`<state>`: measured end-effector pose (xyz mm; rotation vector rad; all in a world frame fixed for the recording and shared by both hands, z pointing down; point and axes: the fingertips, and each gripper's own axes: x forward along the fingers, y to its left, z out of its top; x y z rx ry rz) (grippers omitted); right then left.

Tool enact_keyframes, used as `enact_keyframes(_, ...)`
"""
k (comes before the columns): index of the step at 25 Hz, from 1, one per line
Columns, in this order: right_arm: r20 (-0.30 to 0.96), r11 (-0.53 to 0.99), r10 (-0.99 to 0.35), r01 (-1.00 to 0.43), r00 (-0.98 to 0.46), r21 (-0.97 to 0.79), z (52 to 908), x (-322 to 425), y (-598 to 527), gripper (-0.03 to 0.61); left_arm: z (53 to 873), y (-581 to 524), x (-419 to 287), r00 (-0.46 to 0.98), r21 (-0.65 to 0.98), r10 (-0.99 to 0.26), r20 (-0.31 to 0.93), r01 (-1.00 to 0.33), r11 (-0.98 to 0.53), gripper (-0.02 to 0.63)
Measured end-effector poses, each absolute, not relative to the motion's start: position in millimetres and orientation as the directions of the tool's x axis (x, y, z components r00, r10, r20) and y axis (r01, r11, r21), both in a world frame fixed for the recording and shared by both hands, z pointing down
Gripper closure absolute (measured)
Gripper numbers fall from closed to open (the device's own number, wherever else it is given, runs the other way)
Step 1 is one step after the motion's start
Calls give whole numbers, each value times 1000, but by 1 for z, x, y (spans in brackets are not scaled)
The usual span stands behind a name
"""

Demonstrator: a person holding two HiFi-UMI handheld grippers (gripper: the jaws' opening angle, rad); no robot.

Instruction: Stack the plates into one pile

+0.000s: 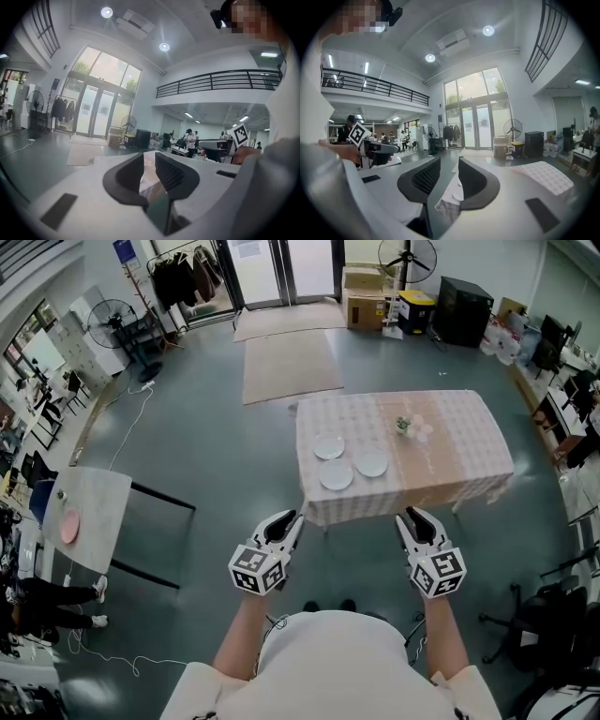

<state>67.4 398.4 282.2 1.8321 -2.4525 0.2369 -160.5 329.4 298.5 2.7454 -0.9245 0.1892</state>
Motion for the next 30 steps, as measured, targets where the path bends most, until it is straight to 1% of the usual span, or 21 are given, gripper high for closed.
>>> enact_keyframes(21,194,346,-910,-928,-367,-136,312,89,403,454,310,349,-127,782,203,-583,219,-621,-757,531)
enact_keyframes(30,222,336,-904,-928,-366,-159,325,92,377,454,325,320,-126,793,216,-555,253,-605,-766,532)
